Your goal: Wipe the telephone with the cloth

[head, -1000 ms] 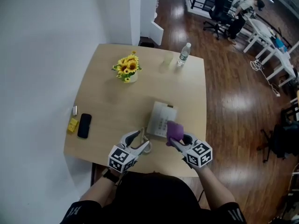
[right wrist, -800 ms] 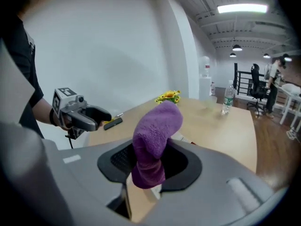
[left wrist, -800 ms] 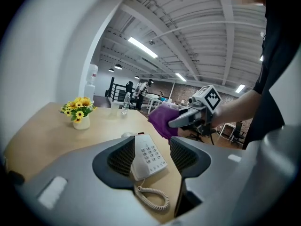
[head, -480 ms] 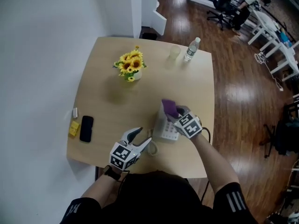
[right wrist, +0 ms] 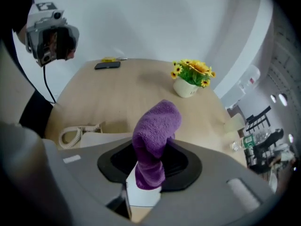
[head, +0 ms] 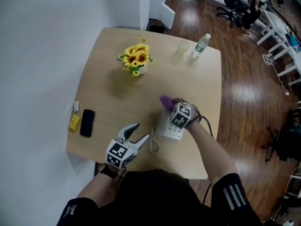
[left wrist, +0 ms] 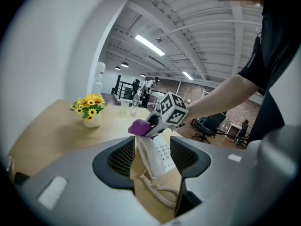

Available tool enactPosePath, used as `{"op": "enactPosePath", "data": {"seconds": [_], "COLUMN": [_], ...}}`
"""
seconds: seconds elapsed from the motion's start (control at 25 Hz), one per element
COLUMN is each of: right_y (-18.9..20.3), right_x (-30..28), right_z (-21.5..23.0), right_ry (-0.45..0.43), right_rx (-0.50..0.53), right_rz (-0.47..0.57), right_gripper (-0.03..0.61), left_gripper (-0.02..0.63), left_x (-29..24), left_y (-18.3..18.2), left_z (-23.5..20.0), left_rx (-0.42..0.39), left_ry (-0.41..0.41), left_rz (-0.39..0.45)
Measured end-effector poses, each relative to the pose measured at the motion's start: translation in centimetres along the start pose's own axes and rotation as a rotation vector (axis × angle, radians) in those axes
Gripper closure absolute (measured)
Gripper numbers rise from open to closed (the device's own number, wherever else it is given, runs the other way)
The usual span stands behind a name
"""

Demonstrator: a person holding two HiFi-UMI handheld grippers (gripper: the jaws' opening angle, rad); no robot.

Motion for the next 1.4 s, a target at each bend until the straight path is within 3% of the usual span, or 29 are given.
{"op": "enactPosePath", "data": {"seconds": [0.2, 0.48, 0.72, 0.92, 1.12, 1.28, 1.4], "right_y": [0.0, 0.2, 1.5, 4.0, 6.6, 6.0, 5.2], "right_x": [0.4, 0.3, 0.3, -0.3, -0.5, 2.4, 5.5], "right_z": [-1.7, -7.8, -14.2, -18.9, -21.0, -20.4, -19.1], "right_ry": [0.02, -0.028, -0.116, -0.243, -0.277, -0.218, -0.124], "right_rx": [0.026, 0.18, 0.291, 0.347, 0.281, 0.146, -0.02], "right_rz": [0.021, 0.043, 0.023, -0.025, -0.046, 0.067, 0.174], "right_gripper": [0.439, 0.439, 0.439, 0.44, 0.44, 0.44, 0.439], "left_gripper": [0.382, 0.382, 0.382, 0.382, 0.382, 0.382, 0.38], "left_x": [-0.2, -1.4, -2.0, -2.2, -2.5, -3.9, -6.9], "left_y": [0.1, 0.0, 0.4, 0.8, 0.5, 1.1, 1.6], "left_z": [-0.3, 0.6, 1.5, 2.0, 2.4, 1.7, 0.7], "left_rx": [0.005, -0.009, -0.021, -0.028, -0.04, -0.05, -0.04], "left_ry": [-0.015, 0.007, 0.029, 0.036, 0.038, 0.01, -0.051], "left_rz": [0.003, 0.004, -0.014, -0.03, -0.035, -0.078, -0.155]}}
Point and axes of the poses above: the fingertips, and each gripper's own axes: x backward along the fingers, z to its right, y out of its underside, the point moved 5 cm from there along x, backward along the fingers, and after that the axes turned 13 degrees about z, right-handed, at the moved point
